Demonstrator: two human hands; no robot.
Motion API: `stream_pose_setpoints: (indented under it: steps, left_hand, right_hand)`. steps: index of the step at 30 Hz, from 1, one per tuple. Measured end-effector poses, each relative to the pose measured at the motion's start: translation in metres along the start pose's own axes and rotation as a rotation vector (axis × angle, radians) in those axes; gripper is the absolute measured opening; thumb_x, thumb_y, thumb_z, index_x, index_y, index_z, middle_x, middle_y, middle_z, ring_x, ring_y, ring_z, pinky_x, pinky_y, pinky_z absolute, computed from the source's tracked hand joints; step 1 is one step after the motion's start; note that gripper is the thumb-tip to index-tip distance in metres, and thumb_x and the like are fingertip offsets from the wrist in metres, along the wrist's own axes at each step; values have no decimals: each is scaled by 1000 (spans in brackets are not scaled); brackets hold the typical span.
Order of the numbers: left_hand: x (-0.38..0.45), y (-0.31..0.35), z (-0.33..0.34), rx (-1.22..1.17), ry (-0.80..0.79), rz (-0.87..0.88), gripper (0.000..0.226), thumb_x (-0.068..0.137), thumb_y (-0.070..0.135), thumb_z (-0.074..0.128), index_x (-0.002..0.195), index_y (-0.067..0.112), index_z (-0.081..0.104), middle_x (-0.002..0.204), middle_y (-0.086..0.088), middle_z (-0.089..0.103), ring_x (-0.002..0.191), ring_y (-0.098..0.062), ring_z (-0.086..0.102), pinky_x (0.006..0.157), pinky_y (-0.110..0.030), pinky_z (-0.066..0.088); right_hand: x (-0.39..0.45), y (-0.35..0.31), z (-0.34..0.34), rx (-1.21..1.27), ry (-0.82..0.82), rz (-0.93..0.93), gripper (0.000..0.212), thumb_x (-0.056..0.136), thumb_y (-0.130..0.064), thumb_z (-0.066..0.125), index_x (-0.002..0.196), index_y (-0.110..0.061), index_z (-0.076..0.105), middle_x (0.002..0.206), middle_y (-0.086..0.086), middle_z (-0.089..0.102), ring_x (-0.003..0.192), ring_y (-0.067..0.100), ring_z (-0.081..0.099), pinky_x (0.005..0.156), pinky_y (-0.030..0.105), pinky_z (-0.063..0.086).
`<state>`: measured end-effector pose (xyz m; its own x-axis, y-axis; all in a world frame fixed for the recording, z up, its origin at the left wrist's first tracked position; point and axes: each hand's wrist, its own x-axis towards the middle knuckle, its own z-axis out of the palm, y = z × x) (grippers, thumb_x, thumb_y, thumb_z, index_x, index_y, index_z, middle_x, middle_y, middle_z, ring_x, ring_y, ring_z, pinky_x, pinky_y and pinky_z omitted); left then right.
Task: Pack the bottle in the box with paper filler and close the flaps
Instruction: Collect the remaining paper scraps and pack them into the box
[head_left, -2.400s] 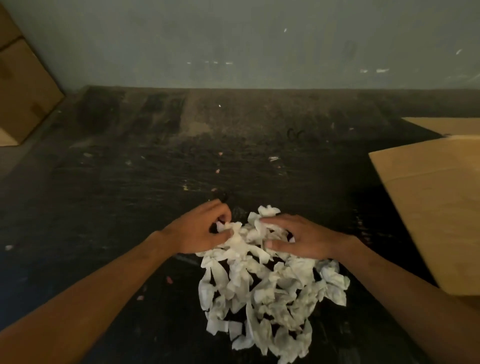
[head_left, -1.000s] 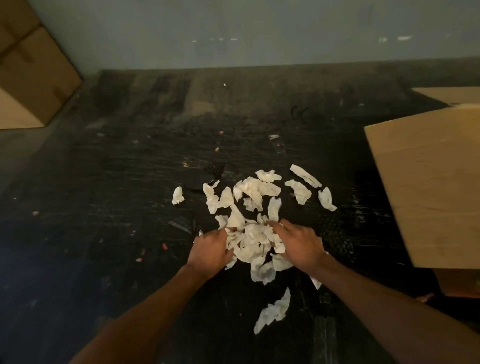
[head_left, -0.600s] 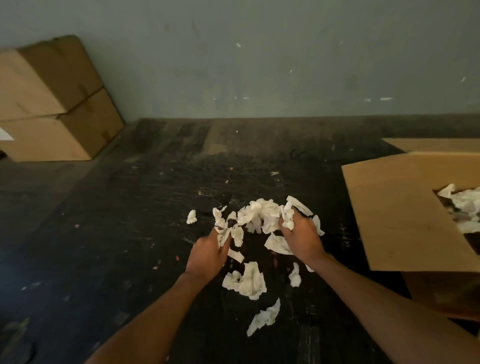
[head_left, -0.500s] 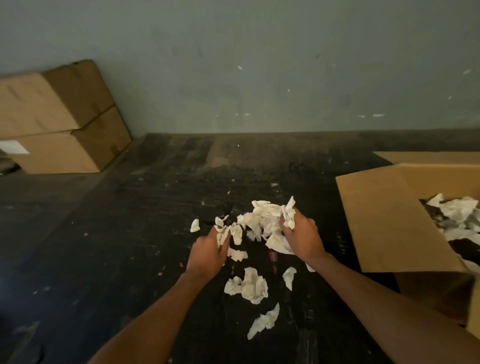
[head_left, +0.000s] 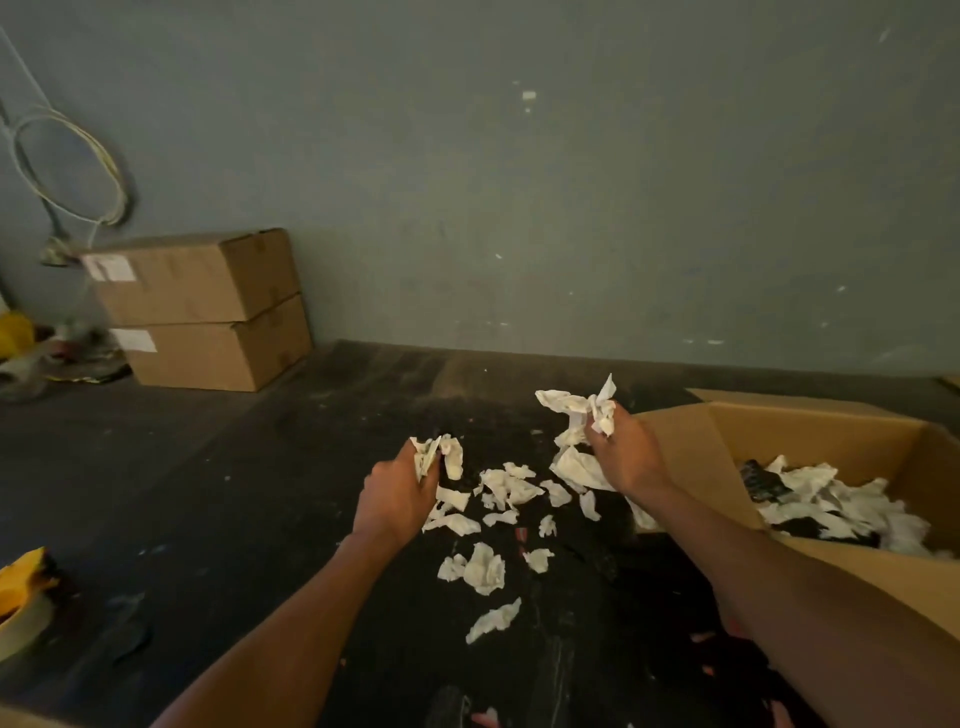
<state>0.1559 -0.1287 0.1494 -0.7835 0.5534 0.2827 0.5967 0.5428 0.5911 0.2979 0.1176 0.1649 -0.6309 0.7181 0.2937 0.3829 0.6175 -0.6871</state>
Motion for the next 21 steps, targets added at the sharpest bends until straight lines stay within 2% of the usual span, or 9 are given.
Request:
stream_pose_setpoints:
  steps: [4, 7, 9, 12, 14, 18, 21]
  left_hand:
    - [-17, 36, 7, -20, -8, 19, 25, 99, 33, 52, 117, 17, 56, 87, 0, 65, 69, -13, 67, 65, -33, 61]
    - [-19, 66, 19, -34, -13, 48, 30, 99, 34, 51, 122, 16, 55, 89, -1, 66, 70, -13, 67, 66, -33, 61]
    - [-17, 92, 29, -51, -14, 70, 29, 99, 33, 50, 123, 16, 54, 88, 0, 65, 69, -13, 67, 66, -32, 61]
    - [-8, 135, 53, -58, -12, 92, 37, 99, 39, 50, 127, 16, 53, 93, -1, 66, 74, -14, 67, 72, -38, 61]
    - [5, 168, 76, -56, 0, 128, 41, 97, 46, 48, 127, 18, 54, 95, -1, 67, 79, -15, 67, 75, -40, 61]
    - [29, 249, 136, -80, -9, 171, 27, 97, 46, 49, 111, 24, 57, 96, -4, 66, 85, -18, 65, 80, -44, 58]
    - [43, 307, 191, -75, -26, 179, 28, 99, 42, 49, 114, 20, 57, 101, -8, 65, 90, -22, 64, 83, -46, 56]
  right_hand:
    - [-13, 17, -54, -13, 39, 12, 30, 100, -27, 52, 125, -11, 59, 108, 12, 69, 93, 27, 64, 75, 32, 45]
    - [-14, 39, -93, -26, 70, 12, 30, 99, -26, 54, 121, -8, 61, 110, 15, 70, 102, 35, 65, 77, 30, 41]
    - [-14, 57, -121, -69, 102, 17, 31, 99, -27, 54, 121, -7, 61, 111, 16, 70, 102, 37, 65, 76, 30, 42]
    - [-7, 89, -164, -130, 119, 25, 31, 99, -32, 51, 117, -9, 62, 107, 16, 71, 95, 34, 65, 74, 32, 43]
    - [0, 112, -193, -162, 110, 39, 29, 101, -33, 49, 111, -9, 62, 103, 14, 71, 88, 31, 64, 72, 31, 42]
    - [20, 169, -244, -256, 75, 63, 24, 102, -32, 45, 103, -12, 59, 105, 13, 70, 80, 23, 60, 73, 31, 39]
    - [37, 218, -272, -295, 29, 110, 31, 102, -33, 45, 117, -10, 60, 111, 13, 68, 96, 29, 63, 75, 29, 37]
